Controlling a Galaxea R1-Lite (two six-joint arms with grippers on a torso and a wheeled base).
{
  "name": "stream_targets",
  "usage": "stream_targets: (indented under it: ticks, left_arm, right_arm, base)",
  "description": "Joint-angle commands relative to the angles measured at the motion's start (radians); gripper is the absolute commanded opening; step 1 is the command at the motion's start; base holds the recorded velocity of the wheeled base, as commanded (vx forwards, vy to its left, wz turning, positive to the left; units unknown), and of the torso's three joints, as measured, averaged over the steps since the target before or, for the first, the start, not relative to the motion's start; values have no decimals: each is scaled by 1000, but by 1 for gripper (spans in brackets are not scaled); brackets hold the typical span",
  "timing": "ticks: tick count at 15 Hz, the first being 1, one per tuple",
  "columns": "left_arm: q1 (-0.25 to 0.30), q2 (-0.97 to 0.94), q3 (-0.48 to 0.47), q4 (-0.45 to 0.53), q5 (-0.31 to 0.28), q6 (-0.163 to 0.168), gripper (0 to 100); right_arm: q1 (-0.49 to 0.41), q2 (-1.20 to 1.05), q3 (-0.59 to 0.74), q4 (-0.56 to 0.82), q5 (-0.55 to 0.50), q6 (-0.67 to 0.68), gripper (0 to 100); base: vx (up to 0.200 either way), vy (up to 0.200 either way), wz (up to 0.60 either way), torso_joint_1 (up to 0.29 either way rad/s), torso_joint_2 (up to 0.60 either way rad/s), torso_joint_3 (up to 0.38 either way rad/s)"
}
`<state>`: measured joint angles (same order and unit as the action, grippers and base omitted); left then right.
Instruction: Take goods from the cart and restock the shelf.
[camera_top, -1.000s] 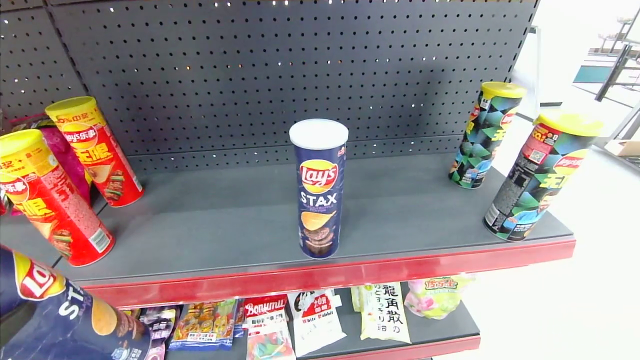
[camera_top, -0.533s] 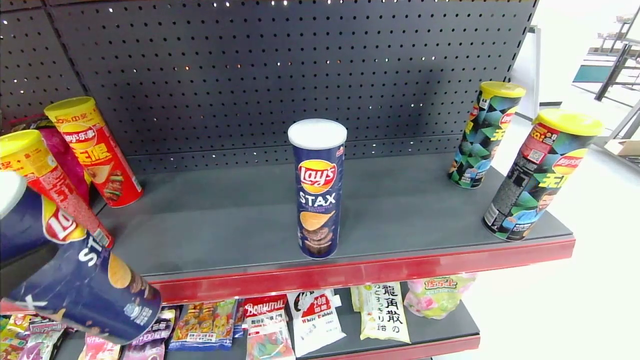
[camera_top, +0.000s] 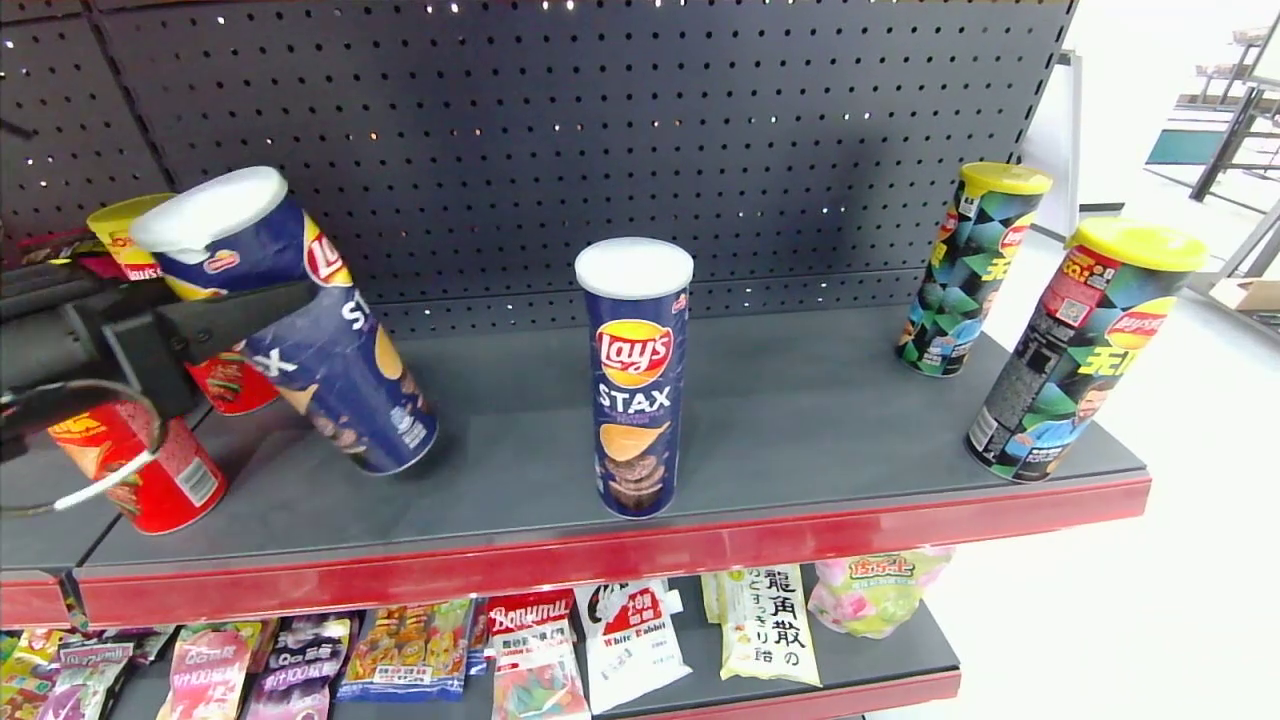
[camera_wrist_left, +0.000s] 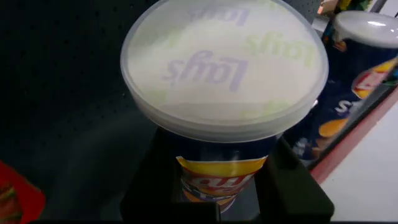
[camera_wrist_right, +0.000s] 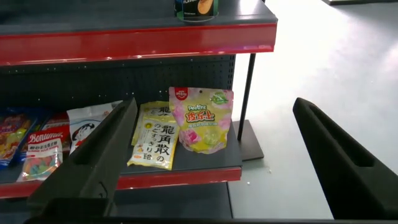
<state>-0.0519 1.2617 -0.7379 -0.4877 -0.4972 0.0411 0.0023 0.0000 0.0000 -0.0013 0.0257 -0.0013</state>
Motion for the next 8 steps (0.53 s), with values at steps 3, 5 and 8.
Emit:
stream_targets:
  ticks: [3, 5, 8]
  left_arm:
    - [-118, 366, -206, -143, 3, -3, 0]
    - [-155, 433, -296, -140, 2, -3, 0]
    - [-235, 513, -387, -140, 22, -76, 0]
  right_arm:
    - [1, 2, 0, 0, 0, 0, 100]
    - [-1, 2, 0, 0, 0, 0, 100]
    - [1, 2, 0, 0, 0, 0, 100]
  base:
    - [0, 0, 0, 0, 0, 0]
    - [0, 0, 0, 0, 0, 0]
    - [0, 0, 0, 0, 0, 0]
